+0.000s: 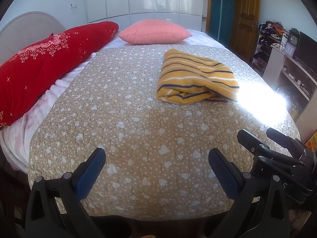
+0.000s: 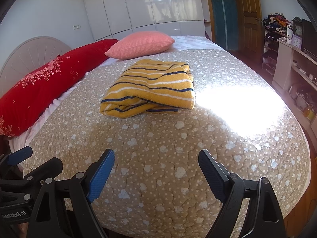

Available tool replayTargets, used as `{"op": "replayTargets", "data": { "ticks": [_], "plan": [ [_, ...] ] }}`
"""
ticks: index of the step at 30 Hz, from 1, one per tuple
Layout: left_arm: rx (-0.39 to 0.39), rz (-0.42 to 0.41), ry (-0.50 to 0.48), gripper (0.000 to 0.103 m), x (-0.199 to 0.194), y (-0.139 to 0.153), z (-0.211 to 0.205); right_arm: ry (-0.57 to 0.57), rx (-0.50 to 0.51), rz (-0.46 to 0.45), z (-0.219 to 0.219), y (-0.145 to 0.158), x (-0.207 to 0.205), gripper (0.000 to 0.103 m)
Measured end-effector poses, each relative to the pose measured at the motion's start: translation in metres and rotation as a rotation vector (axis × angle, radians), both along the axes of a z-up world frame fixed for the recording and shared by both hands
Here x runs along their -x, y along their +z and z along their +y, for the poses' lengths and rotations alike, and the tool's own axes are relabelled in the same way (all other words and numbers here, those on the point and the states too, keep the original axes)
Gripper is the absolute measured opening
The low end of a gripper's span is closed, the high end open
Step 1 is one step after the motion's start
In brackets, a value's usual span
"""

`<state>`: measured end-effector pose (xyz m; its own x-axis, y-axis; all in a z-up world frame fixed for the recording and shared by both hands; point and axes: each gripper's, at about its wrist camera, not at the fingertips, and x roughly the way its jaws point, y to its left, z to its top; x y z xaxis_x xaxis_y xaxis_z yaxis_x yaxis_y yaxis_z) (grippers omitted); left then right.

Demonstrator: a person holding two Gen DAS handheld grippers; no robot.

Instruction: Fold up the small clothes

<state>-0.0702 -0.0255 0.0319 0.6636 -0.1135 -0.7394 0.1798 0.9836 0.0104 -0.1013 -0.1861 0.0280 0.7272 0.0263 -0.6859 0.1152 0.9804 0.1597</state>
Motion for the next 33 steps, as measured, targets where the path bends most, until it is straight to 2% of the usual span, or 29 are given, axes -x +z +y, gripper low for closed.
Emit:
{"op": "replayTargets", "data": {
  "ticks": [10,19,33],
  "plan": [
    [0.007,0.025,0.0,0.103,-0.009,-0.008,0.004,-0.001,0.003,0.004,0.0,-0.006,-0.002,0.091],
    [0.028,0.081,-0.014,0.103,-0.034,-0.022,0.002,0.011,0.022,0.019,0.001,-0.014,-0.021,0.091],
    [0.024,0.119,-0.007,0.103,-0.057,-0.036,-0.001,0.001,0.039,0.033,-0.005,-0.025,-0.039,0.091]
  ]
}}
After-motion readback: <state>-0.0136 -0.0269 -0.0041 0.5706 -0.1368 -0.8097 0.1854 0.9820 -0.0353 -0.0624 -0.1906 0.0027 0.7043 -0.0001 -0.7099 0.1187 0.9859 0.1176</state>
